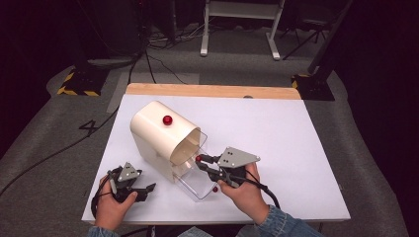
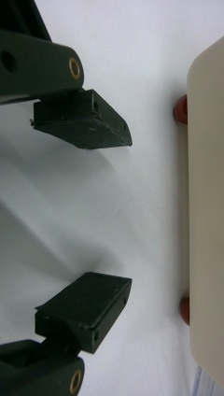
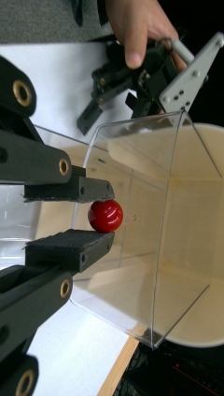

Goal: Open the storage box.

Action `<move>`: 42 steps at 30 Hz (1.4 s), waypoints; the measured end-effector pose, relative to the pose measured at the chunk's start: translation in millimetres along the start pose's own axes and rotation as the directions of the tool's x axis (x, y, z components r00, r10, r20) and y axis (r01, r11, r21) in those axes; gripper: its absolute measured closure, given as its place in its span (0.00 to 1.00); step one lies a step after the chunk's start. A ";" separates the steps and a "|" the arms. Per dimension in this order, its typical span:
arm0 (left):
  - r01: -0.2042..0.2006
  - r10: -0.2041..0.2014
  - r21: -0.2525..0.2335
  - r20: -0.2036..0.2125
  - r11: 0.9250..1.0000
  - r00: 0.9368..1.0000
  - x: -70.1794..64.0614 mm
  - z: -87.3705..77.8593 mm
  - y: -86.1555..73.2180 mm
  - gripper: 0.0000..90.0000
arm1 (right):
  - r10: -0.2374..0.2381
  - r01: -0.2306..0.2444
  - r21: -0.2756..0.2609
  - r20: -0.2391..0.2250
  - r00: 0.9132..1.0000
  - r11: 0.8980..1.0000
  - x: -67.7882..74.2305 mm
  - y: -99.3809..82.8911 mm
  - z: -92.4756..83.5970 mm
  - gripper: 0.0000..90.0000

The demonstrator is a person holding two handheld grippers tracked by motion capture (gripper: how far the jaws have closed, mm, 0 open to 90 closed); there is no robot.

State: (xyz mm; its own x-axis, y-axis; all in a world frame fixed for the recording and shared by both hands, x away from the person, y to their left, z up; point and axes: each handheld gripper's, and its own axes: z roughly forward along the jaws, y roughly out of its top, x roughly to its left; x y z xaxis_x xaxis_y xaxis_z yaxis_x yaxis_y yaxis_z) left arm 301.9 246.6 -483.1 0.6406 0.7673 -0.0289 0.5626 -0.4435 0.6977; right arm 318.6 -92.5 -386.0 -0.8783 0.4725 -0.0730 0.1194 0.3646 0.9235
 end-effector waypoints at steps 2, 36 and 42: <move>0.000 0.000 0.000 0.000 1.000 1.000 0.0 0.0 0.1 0.31 | 0.001 -0.001 -0.002 -0.004 1.000 1.000 1.0 -1.9 -8.4 0.83; 0.000 0.000 0.000 0.000 1.000 1.000 0.0 0.0 0.0 0.31 | 0.056 -0.056 0.050 0.007 0.998 0.997 1.1 -43.5 -38.4 0.48; 0.000 0.000 0.000 -0.001 1.000 1.000 -0.1 0.0 -0.1 0.31 | 0.062 -0.064 0.048 0.043 0.997 0.997 -15.1 -44.9 -59.3 0.44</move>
State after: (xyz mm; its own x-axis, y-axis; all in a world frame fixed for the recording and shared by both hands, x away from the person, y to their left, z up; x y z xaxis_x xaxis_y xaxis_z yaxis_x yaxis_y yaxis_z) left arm 301.8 246.6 -483.2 0.6404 0.7675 -0.0284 0.5623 -0.4434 0.6980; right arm 299.0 -163.5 -403.9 -0.8487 0.5279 -0.0316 0.1972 0.3714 0.9073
